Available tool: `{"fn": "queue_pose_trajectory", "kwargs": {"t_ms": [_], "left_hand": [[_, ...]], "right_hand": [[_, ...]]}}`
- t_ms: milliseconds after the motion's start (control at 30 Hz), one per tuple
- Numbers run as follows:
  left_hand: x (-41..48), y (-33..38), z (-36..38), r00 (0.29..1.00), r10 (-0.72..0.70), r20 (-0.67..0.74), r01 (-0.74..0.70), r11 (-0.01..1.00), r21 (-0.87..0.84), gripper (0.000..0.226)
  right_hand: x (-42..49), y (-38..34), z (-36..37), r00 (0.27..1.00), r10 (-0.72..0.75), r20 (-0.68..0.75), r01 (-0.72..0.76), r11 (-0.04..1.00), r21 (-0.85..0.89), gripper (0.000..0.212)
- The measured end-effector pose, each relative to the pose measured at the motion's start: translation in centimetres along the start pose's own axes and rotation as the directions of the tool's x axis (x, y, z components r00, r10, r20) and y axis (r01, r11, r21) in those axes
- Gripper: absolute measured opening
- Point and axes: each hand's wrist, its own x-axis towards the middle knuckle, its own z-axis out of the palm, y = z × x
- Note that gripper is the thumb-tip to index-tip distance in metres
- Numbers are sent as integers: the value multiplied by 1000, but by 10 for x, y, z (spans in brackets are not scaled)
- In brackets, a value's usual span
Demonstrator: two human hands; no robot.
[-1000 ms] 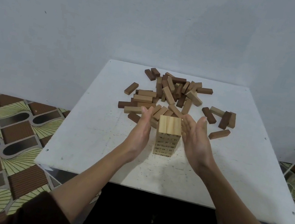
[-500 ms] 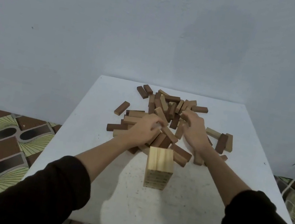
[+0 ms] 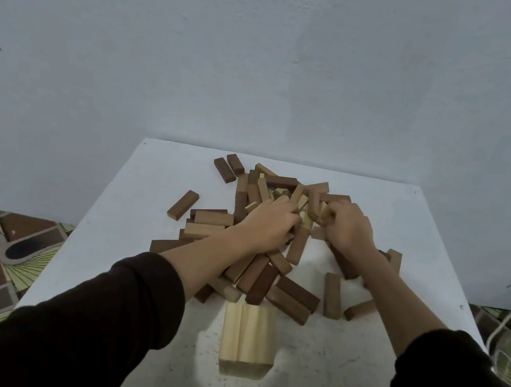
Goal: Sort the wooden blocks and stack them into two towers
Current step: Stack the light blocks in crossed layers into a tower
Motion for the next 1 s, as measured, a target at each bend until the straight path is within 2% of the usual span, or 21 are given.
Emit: {"fn": "queue_pose_trajectory", "kwargs": {"t_ms": [167,267,333,467,600,700,800,1000], "left_hand": [[10,0,0,996,17,87,-23,998,64,43],[15,-2,-1,991,32,130,-41,997,64,42],[17,-5,-3,988,40,152,-44,999,27,42],[20,-9,-4,976,63,209,-67,998,13,50],[23,-10,-5,968,89,234,-98,995,28,55],[25,-10,-4,974,104,203,-109,994,11,49],[26,-9,-3,976,113,186,-115,993,-1,45],[25,-6,-1,988,93,122,-87,995,-48,37]], "right_hand": [[10,3,-2,994,80,80,-59,969,-238,13],[19,5,2,998,-52,23,54,995,-81,21],[25,4,5,982,-154,110,157,988,-14,19],[30,1,-3,981,-112,159,104,993,58,29],[29,-6,-11,966,-65,250,80,996,-48,31],[29,-6,-12,965,-61,257,84,993,-79,26],[30,-6,-12,957,-102,272,114,993,-30,9],[35,4,-5,945,-77,317,76,997,16,41]]}}
